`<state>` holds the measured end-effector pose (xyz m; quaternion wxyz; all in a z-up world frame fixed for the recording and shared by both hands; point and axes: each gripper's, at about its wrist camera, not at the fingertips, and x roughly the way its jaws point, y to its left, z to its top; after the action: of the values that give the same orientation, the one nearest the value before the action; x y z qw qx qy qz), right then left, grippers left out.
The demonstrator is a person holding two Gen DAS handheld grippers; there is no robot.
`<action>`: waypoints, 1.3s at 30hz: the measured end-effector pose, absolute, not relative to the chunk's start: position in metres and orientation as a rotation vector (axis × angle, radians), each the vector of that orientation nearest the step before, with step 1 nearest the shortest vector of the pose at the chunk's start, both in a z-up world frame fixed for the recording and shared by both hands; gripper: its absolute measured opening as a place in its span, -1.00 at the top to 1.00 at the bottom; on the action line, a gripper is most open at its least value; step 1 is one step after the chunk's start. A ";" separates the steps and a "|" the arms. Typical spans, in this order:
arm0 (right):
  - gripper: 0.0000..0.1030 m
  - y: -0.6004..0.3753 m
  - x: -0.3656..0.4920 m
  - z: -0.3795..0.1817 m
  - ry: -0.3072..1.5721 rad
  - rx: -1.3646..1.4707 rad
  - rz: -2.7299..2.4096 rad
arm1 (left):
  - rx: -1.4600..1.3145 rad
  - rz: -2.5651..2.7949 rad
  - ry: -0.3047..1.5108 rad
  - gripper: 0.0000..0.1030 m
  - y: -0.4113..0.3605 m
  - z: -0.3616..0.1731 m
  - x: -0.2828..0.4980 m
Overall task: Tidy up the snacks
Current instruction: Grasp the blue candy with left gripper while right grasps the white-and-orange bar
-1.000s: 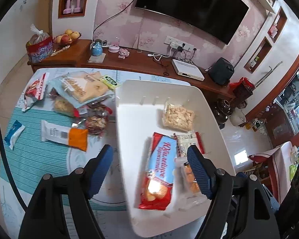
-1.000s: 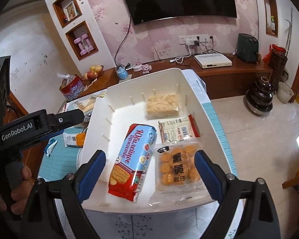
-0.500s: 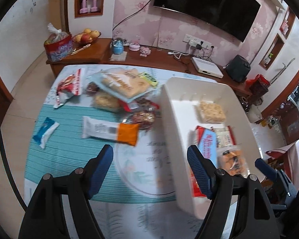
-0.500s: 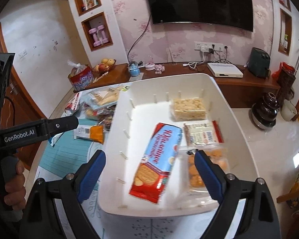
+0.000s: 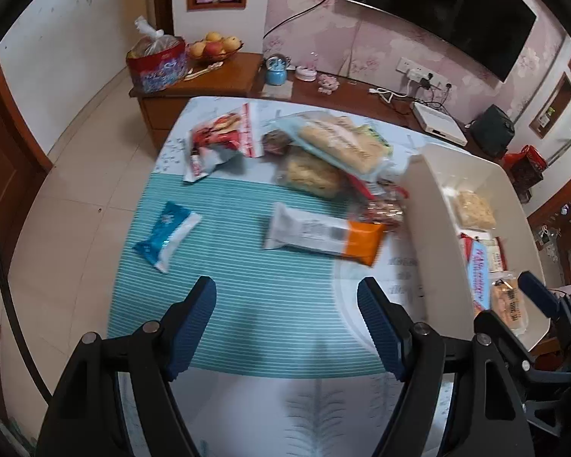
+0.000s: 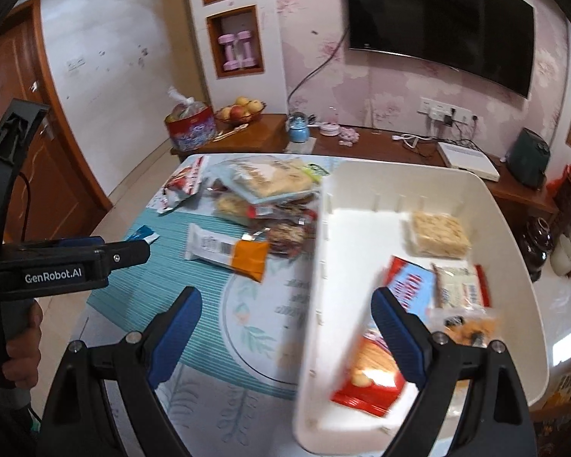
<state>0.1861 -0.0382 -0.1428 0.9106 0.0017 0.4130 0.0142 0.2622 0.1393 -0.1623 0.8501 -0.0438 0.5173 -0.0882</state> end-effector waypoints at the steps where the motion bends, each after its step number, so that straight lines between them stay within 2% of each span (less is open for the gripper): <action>1: -0.77 -0.031 0.190 -0.143 0.848 -0.009 0.036 | -0.088 -0.180 1.092 -0.47 0.145 -0.164 0.264; 14: -0.77 0.042 0.231 -0.154 0.830 -0.233 0.118 | -0.010 -0.102 1.178 -0.53 0.203 -0.204 0.310; 23: -0.75 0.083 0.260 -0.187 0.870 -0.500 0.119 | 0.005 -0.068 1.278 -0.53 0.215 -0.246 0.342; 26: -0.60 0.094 0.268 -0.204 0.898 -0.604 0.110 | -0.017 -0.067 1.293 -0.53 0.217 -0.254 0.349; 34: -0.54 0.103 0.293 -0.241 0.972 -0.695 0.102 | 0.002 -0.040 1.299 -0.53 0.216 -0.278 0.366; 39: -0.32 0.101 0.302 -0.265 1.032 -0.739 0.095 | 0.006 -0.040 1.289 -0.53 0.213 -0.285 0.375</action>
<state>0.3021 0.1013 -0.2651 0.8042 -0.3451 0.4818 0.0445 0.3746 0.2135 -0.2853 0.7993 0.0026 0.6006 -0.0188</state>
